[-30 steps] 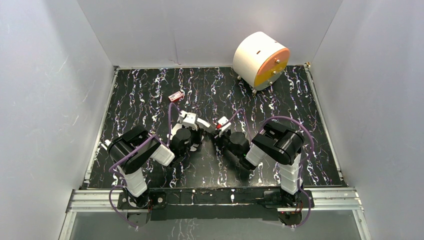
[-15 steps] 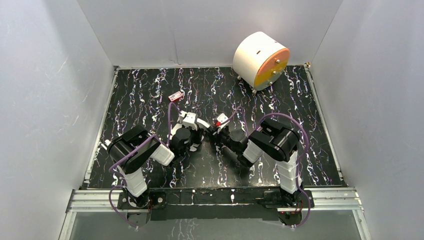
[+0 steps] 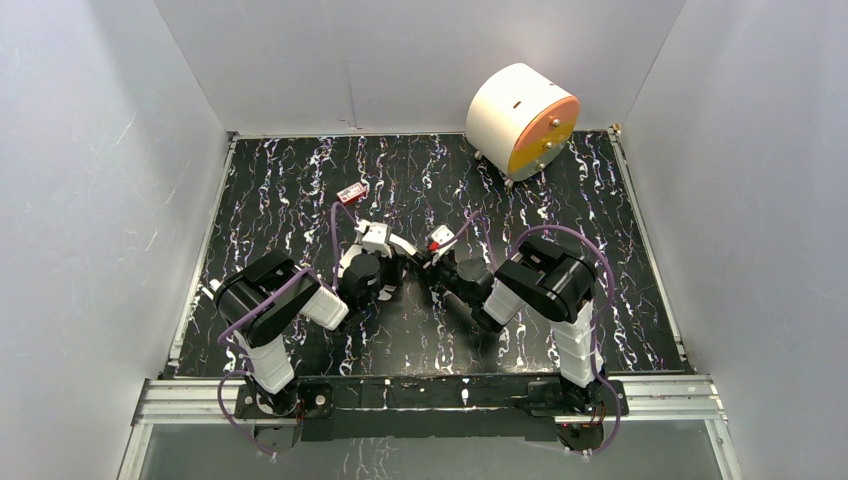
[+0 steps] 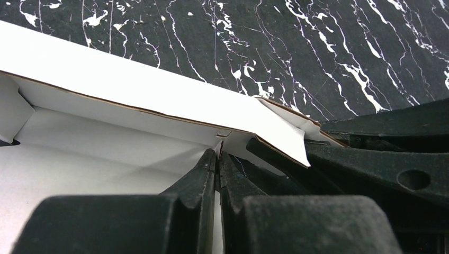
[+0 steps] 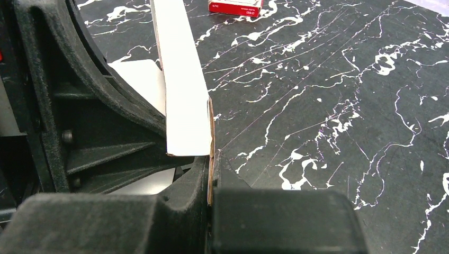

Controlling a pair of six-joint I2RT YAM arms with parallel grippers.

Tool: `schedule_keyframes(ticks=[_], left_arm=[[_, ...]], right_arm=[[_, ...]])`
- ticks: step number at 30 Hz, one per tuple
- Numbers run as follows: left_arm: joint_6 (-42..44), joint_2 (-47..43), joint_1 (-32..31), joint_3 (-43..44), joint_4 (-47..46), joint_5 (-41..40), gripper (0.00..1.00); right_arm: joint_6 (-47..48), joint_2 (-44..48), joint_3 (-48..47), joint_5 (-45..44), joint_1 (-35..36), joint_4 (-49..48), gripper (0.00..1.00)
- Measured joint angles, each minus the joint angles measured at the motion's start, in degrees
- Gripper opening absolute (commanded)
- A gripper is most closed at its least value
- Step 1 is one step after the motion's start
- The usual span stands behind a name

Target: Fold the paper box

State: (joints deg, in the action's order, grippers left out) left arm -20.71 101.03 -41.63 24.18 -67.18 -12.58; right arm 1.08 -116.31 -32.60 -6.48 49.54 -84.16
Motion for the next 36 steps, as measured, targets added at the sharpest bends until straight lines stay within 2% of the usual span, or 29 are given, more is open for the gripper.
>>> schedule_keyframes(ticks=[5, 11, 22, 27, 31, 36], left_arm=[[-2.3, 0.0, 0.3, 0.0, 0.1, 0.0, 0.09], [-4.7, -1.8, 0.3, -0.5, 1.4, 0.7, 0.12], [-9.1, -9.9, 0.3, -3.7, 1.7, 1.2, 0.37], [-11.9, -13.6, 0.8, -4.6, 1.6, 1.1, 0.45], [-13.4, -13.8, 1.4, -4.4, 1.7, 1.2, 0.47], [-14.4, -11.6, 2.3, -2.6, 1.6, 1.4, 0.4]], right_arm=[[0.0, 0.0, -0.4, -0.4, 0.1, 0.4, 0.0], [0.0, -0.1, -0.9, -0.9, 0.3, 0.8, 0.0], [0.0, -1.3, -1.9, -2.3, 0.3, 0.4, 0.0], [0.1, -1.3, -1.9, -2.2, 0.4, 0.4, 0.0], [0.2, -1.3, -1.9, -2.2, 0.4, 0.4, 0.0], [0.3, -1.3, -1.9, -2.1, 0.4, 0.4, 0.0]])
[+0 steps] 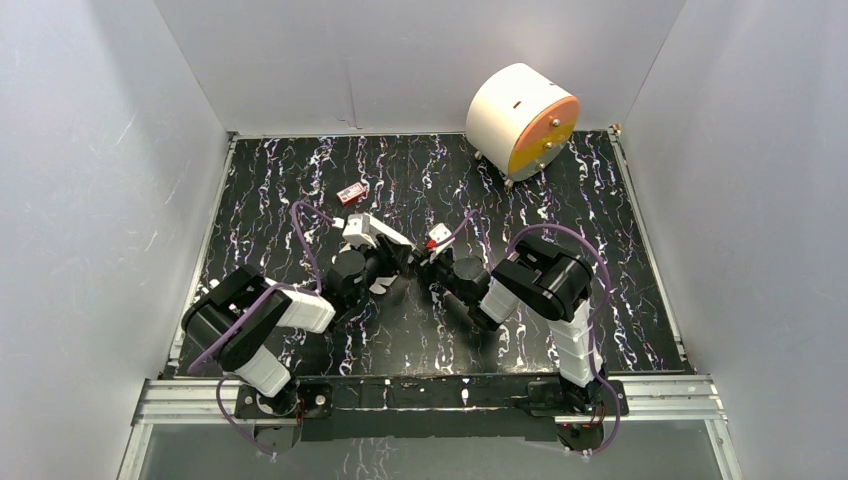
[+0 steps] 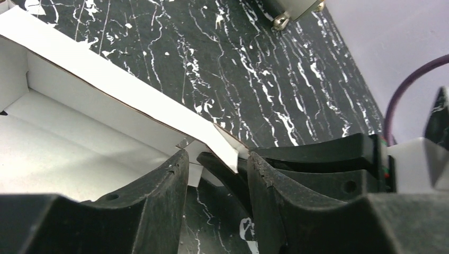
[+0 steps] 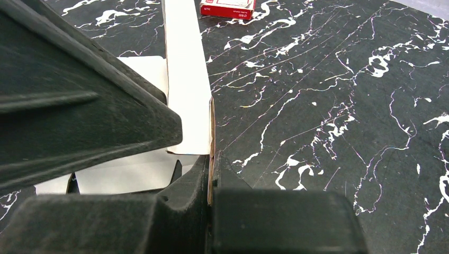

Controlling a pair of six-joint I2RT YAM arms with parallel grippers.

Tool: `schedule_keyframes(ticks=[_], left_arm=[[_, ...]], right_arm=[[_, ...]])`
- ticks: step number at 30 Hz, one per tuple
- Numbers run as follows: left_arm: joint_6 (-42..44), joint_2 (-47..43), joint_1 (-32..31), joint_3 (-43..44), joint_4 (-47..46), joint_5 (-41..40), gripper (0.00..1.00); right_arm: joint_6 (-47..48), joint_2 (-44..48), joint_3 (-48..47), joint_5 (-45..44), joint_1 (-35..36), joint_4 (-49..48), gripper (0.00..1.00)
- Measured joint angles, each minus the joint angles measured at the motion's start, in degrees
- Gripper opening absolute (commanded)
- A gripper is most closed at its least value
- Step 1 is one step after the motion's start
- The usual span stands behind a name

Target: Fold the paper box

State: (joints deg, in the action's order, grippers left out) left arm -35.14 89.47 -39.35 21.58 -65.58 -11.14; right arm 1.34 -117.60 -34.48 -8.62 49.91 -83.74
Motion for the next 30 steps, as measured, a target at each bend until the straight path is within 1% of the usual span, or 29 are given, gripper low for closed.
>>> schedule_keyframes(ticks=[4, 7, 9, 16, 21, 25, 30], left_arm=[[0.2, 2.3, 0.5, 0.6, 0.1, 0.0, 0.31], [1.0, 3.8, 0.6, 1.2, 0.1, 0.2, 0.2], [2.1, 4.7, 0.6, 1.8, 0.1, 0.2, 0.15], [10.5, 7.4, 0.6, 3.9, -0.1, 1.2, 0.09], [18.1, 8.9, 0.6, 4.3, -0.4, 1.9, 0.1], [22.7, 8.9, 0.6, 4.3, -0.3, 2.5, 0.14], [24.9, 8.8, 0.6, 4.1, -0.4, 3.0, 0.22]], right_arm=[[0.2, 0.0, 0.0, 0.2, 0.0, 0.0, 0.0], [0.2, 0.0, 0.0, 0.2, 0.0, 0.2, 0.0], [0.2, 0.0, 0.0, 0.3, 0.0, 0.3, 0.0], [0.7, 1.2, 0.0, 0.4, 0.0, 1.9, 0.0], [0.6, 2.4, 0.0, 0.9, 0.0, 4.1, 0.0], [0.2, 2.8, 0.0, 0.9, 0.0, 4.7, 0.0], [0.2, 2.9, 0.0, 0.9, 0.0, 5.4, 0.0]])
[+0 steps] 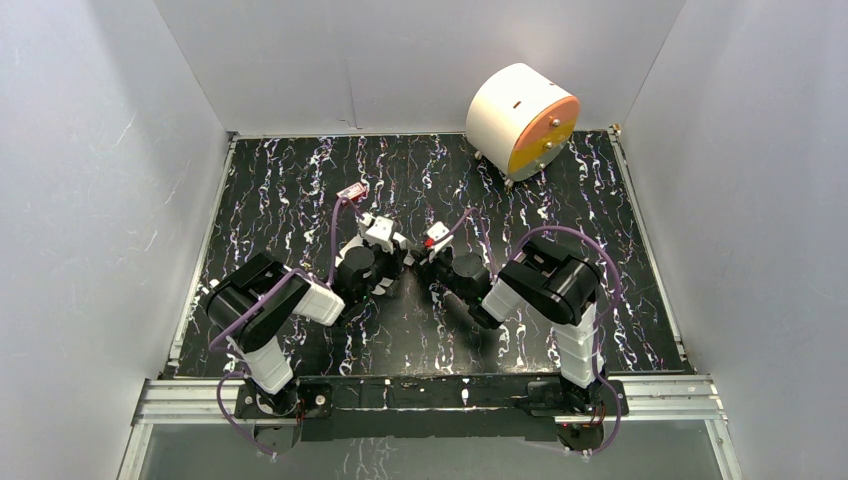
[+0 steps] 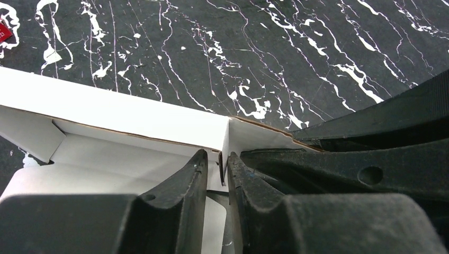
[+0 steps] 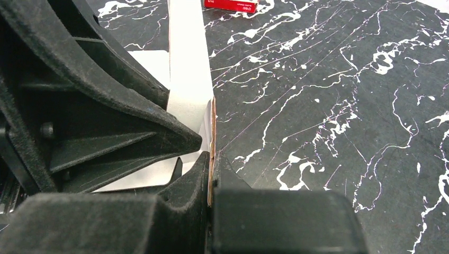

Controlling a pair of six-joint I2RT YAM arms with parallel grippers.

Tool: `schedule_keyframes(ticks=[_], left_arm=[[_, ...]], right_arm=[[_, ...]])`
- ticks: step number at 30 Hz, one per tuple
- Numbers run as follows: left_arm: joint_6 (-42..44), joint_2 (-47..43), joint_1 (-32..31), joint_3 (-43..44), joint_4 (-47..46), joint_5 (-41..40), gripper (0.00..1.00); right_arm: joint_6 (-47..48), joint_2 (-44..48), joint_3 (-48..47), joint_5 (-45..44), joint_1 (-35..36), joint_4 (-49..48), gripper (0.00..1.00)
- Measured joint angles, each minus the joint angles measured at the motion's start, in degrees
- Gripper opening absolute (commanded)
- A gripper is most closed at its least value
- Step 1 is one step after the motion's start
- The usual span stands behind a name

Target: Fold the paper box

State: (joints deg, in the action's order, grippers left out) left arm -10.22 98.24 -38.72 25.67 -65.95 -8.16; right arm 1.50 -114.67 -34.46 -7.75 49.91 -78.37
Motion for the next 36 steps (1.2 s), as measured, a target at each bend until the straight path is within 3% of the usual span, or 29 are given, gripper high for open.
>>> schedule_keyframes(ticks=[18, 27, 36], left_arm=[[1.8, -4.9, -0.4, -6.3, 0.4, 3.5, 0.58], [8.5, -4.1, -2.9, -7.3, -2.3, 3.5, 0.65], [15.5, 2.4, -4.6, -7.1, -8.0, 1.9, 0.65]], right_arm=[[3.6, 5.0, 0.1, -0.7, 1.0, 7.1, 0.0], [4.4, 5.6, 0.1, -0.7, 1.0, 8.3, 0.0], [4.5, 6.1, 0.2, -0.4, 1.0, 8.9, 0.0]])
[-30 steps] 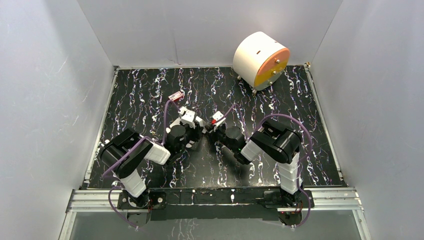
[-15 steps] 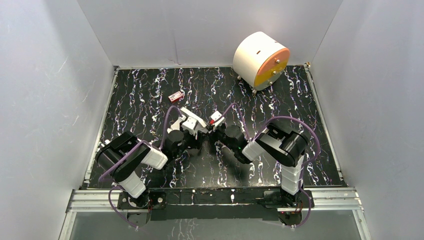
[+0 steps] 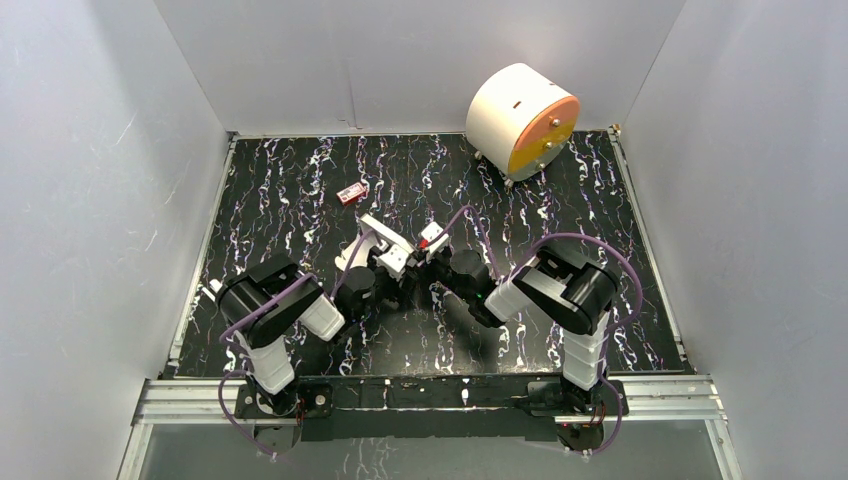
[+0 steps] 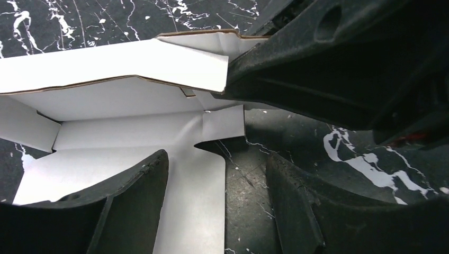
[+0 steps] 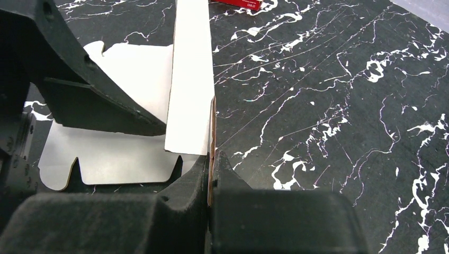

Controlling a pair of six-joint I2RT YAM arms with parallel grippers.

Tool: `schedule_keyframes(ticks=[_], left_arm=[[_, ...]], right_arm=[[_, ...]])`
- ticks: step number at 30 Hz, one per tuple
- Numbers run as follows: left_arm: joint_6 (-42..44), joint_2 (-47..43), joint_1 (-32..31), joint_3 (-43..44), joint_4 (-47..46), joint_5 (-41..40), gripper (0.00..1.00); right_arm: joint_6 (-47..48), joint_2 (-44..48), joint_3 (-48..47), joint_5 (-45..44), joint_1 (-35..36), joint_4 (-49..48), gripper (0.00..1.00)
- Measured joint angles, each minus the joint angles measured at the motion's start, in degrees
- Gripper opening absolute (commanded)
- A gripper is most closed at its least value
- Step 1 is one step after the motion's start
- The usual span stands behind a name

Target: Fold the paper box

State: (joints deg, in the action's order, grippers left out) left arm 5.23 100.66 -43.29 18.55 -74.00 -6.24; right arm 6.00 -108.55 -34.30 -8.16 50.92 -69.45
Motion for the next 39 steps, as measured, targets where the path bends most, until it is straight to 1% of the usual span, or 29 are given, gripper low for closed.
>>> schedule_keyframes(ticks=[5, 8, 16, 19, 22, 27, 31, 39], left_arm=[[1.4, 2.6, -0.3, 1.4, -1.0, -3.5, 0.64], [1.3, 3.1, -0.3, 2.5, -1.3, -6.2, 0.6], [-1.9, 3.1, -0.5, 3.7, -2.5, -10.8, 0.44], [-4.6, 3.1, 0.0, 3.7, -2.3, -11.2, 0.38], [-7.6, 3.1, 0.4, 3.7, -2.2, -10.6, 0.35], [-13.6, 3.5, 1.9, 3.8, -1.9, -7.9, 0.33], [-17.9, 4.4, 3.4, 4.5, -1.8, -5.9, 0.32], [-23.1, 6.1, 5.4, 6.1, -0.6, -3.0, 0.31]], right_arm=[[0.0, 0.3, 0.0, 0.5, 0.0, 0.5, 0.0], [0.0, 0.7, 0.2, 0.9, 0.0, 0.9, 0.0], [0.3, 1.7, 0.7, 0.6, -0.3, 2.3, 0.0], [0.3, 1.8, 0.8, 0.3, -0.1, 2.3, 0.0], [0.2, 1.8, 0.8, -0.9, 0.2, 2.3, 0.0], [0.2, 1.7, 0.4, -5.7, 1.9, 2.7, 0.0], [-0.3, 0.3, -1.2, -12.1, 3.7, 3.1, 0.0], [-2.9, -4.1, -6.1, -22.4, 5.5, 3.7, 0.0]])
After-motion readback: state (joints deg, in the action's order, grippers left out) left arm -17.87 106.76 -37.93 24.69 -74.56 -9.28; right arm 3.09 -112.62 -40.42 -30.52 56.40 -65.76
